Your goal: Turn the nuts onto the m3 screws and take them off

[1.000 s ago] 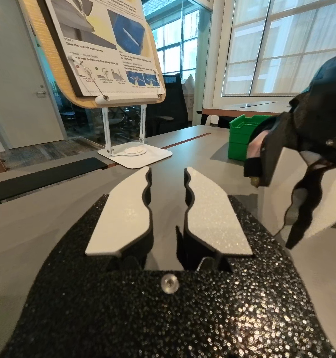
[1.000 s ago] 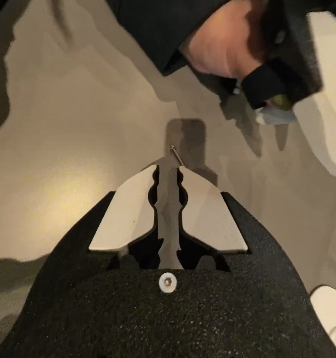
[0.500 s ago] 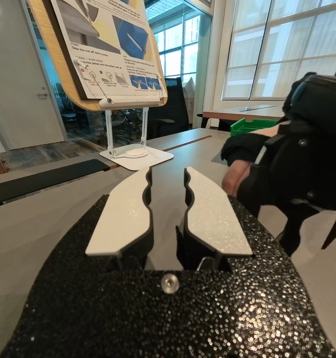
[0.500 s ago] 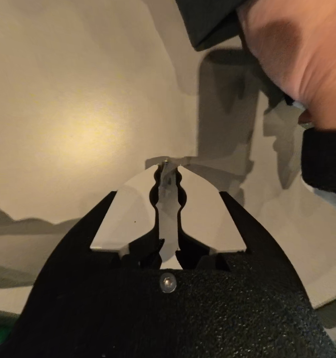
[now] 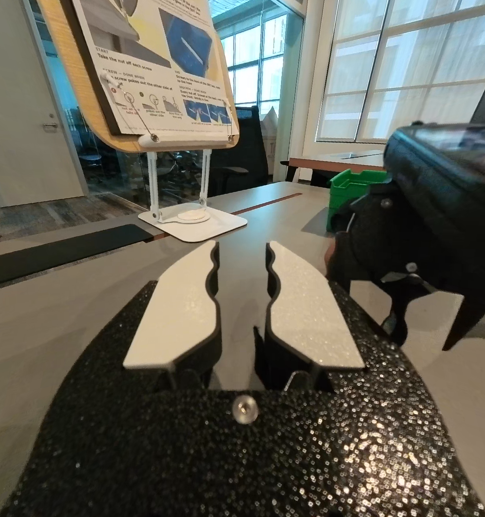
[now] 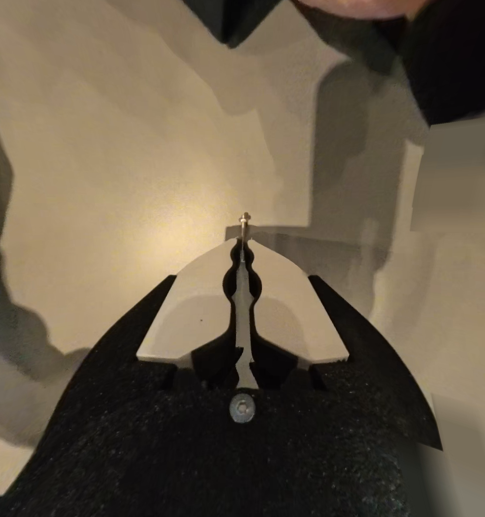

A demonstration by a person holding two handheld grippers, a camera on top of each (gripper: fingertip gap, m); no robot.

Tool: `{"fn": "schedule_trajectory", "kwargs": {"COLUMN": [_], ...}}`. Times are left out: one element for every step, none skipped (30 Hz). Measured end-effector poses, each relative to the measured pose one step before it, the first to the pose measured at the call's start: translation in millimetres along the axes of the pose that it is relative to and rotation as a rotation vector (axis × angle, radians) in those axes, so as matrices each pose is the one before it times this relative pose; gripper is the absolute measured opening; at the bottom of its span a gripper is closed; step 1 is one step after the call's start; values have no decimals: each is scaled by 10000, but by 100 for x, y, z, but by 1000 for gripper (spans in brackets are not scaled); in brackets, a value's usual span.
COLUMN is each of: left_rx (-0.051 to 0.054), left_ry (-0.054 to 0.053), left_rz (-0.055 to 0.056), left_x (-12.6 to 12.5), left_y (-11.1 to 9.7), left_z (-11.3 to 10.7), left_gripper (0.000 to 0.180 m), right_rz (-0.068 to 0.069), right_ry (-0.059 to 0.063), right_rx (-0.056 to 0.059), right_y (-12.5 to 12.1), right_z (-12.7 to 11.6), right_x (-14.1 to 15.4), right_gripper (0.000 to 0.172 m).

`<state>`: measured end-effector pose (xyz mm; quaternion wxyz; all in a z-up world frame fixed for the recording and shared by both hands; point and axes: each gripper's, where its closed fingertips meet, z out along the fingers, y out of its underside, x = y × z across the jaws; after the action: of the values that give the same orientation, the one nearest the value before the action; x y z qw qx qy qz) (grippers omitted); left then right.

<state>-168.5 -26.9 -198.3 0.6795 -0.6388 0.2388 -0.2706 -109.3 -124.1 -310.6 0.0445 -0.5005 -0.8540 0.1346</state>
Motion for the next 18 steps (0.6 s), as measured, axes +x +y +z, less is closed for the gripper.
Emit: {"fn": "schedule_trajectory", "kwargs": {"left_rx": [53,71,69,53,31,14,14,20,-2,-33,-49,-57,-69,-98,-82,0,92,126], "left_ry": [-49,-61,-76,-73,-42,-7,55,158,290,457,586,662,693,614,555,463,326,215], "left_rz": [16,18,8,-15,-53,-92,-120,-148,-189,-239,-290,-312,-293,-281,-267,-244,-218,-178], "left_x": [-116,-164,-193,-201,-175,-133,-45,139,351,594,778,900,941,818,738,585,410,276], "left_y": [-191,-229,-239,-199,-126,-71,-31,5,60,114,123,164,184,242,219,125,-4,-71], "left_z": [-115,-141,-154,-149,-108,-70,-30,20,100,167,230,268,300,306,293,231,173,108], "left_gripper": [31,31,31,31,31,31,31,31,31,31,31,31,31,31,31,31,31,31], "right_rz": [273,389,488,556,583,606,636,611,550,503,432,348,240,208,187,139,46,26], "right_ry": [265,316,281,297,379,336,283,206,34,32,-15,-177,-158,-110,-256,-210,-9,-2], "right_rx": [424,481,655,852,1011,1148,1280,1375,1358,1291,1168,991,822,613,437,299,220,141], "right_y": [95,115,-50,-305,-536,-780,-1059,-1272,-1343,-1309,-1159,-957,-709,-436,-198,-29,98,173], "right_z": [-132,-259,-431,-622,-828,-952,-1027,-1033,-957,-858,-717,-551,-427,-304,-217,-146,-105,-70], "right_x": [255,414,458,562,748,728,690,562,304,232,133,-107,-131,-55,-242,-199,38,17], "right_gripper": [2,2,2,2,2,2,2,2,2,2,2,2,2,2,2,2,2,2]}}
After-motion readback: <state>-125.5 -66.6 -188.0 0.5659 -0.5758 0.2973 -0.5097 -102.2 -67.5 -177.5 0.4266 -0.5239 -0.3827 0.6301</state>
